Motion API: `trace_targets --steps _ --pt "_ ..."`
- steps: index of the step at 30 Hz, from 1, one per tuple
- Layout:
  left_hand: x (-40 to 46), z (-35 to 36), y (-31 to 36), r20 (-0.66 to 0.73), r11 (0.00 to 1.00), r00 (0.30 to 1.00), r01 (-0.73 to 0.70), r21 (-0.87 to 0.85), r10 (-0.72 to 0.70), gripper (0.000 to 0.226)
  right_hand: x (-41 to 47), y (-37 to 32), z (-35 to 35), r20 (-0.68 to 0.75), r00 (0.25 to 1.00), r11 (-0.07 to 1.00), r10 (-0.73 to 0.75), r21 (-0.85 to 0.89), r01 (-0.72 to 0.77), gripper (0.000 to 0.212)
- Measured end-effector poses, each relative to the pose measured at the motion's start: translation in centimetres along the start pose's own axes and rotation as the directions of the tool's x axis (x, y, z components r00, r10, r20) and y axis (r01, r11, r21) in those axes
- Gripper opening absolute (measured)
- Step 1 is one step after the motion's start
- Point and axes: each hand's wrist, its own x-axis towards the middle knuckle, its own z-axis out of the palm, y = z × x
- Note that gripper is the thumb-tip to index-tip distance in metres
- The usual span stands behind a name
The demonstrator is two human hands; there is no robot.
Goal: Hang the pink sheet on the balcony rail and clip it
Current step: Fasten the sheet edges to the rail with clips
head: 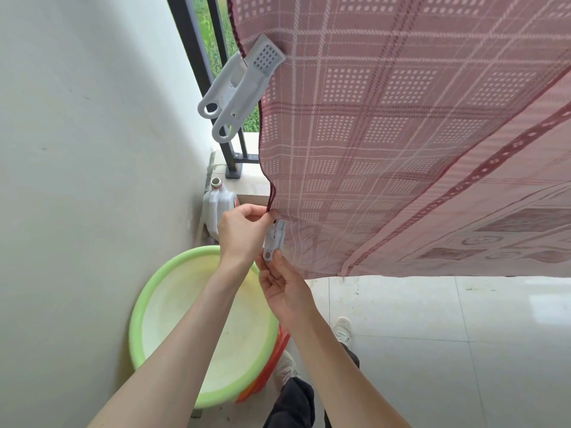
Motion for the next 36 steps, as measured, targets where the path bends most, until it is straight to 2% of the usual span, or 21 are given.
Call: trace_targets --steps 4,8,11,12,15,17,19,21,23,25,27,30,32,36 --pt "-0.6 0.1 -0.3 -0.041 1.000 0.999 -0.031 0.005 0.031 0.009 0.1 -0.5 -0.1 -0.018 1.000 0.999 -0.006 -0.035 0.005 0.022" --pt "-0.7 0.3 -0.6 -0.073 0.996 0.996 -0.055 0.065 0.060 0.008 0.8 -0.9 0.2 0.002 0.999 0.999 -0.032 -0.014 0.033 0.034" --pt "-0.8 0.5 -0.7 -0.085 0.988 0.993 -0.063 0.144 0.076 0.010 0.9 -0.8 0.5 0.091 0.995 0.999 -0.028 -0.019 0.030 0.016" --pt "-0.8 0.5 -0.7 -0.089 0.989 0.994 -0.052 0.135 0.065 0.011 0.8 -0.8 0.6 0.115 0.993 0.998 -0.026 -0.048 0.032 0.011" --pt "-1.2 0.6 -0.4 -0.082 0.987 0.995 -0.040 0.155 0.053 0.013 1.1 -1.5 0.0 0.213 0.975 0.984 0.056 -0.177 -0.018 0.015" --pt "-1.6 0.4 0.0 -0.065 0.968 0.994 -0.066 0.241 0.084 0.014 0.6 -2.5 -0.5 0.180 0.977 0.941 0.113 -0.334 -0.047 0.022" --pt "-2.5 -0.1 0.2 -0.060 0.939 0.988 -0.112 0.326 0.139 0.014 -0.8 -4.0 -1.0 0.092 0.994 0.817 0.064 -0.576 0.001 0.033" --pt "-3.9 -0.6 0.2 -0.066 0.882 0.965 -0.204 0.426 0.255 0.019 -3.0 -6.3 -1.6 0.060 0.995 0.591 -0.081 -0.801 0.097 0.036" --pt "-5.9 -0.8 0.4 -0.027 0.791 0.911 -0.342 0.508 0.411 0.022 -5.3 -9.5 -2.4 0.107 0.972 0.385 -0.209 -0.905 0.183 0.041" --pt "-7.9 -0.6 1.3 0.091 0.674 0.841 -0.487 0.555 0.533 0.027 -7.8 -13.4 -3.1 0.173 0.939 0.163 -0.297 -0.960 0.228 0.048" --pt "-9.4 0.3 3.1 0.237 0.554 0.777 -0.594 0.584 0.583 0.037 -10.5 -17.5 -3.5 0.270 0.890 -0.121 -0.366 -0.963 0.242 0.053" --pt "-11.7 2.7 7.5 0.347 0.383 0.667 -0.695 0.608 0.659 0.046 -15.4 -23.8 -3.2 0.424 0.818 -0.404 -0.389 -0.876 0.262 0.056" --pt "-13.6 4.5 11.7 0.364 0.323 0.603 -0.737 0.593 0.710 0.048 -18.9 -27.7 -2.7 0.518 0.753 -0.522 -0.405 -0.807 0.276 0.058" --pt "-18.0 7.6 21.4 0.335 0.243 0.524 -0.754 0.611 0.783 0.052 -26.8 -34.8 -1.5 0.680 0.621 -0.642 -0.389 -0.684 0.346 0.059"
